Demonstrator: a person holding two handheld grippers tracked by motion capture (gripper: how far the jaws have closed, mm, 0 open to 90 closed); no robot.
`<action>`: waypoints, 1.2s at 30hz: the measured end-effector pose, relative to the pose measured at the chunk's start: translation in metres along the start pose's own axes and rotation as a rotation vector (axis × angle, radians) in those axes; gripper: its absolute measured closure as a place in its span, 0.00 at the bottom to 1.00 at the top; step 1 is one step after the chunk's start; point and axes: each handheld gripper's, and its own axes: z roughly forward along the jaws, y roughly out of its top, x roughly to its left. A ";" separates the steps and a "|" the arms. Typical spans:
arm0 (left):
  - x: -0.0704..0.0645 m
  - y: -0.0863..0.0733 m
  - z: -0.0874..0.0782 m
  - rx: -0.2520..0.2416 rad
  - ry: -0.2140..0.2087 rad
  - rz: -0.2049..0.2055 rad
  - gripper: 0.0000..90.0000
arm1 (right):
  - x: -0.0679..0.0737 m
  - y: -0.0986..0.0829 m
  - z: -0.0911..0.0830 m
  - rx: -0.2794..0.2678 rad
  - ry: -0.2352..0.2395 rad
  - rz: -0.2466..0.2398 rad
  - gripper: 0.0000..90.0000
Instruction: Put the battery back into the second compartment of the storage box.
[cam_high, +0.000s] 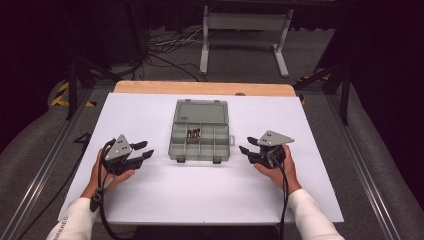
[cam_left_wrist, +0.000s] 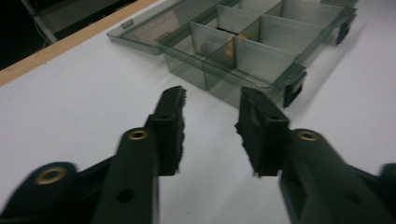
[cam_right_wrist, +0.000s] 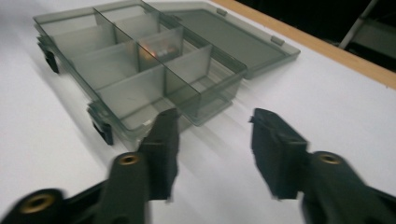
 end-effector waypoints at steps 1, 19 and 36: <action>0.003 0.001 0.002 0.000 -0.008 -0.009 0.80 | -0.004 0.000 0.001 0.006 -0.001 0.007 0.76; 0.027 0.029 0.037 0.085 -0.005 -0.029 1.00 | -0.040 0.025 0.019 0.119 -0.064 -0.064 1.00; 0.043 0.049 0.062 0.116 0.009 -0.061 1.00 | -0.054 0.045 0.053 0.157 -0.027 -0.010 1.00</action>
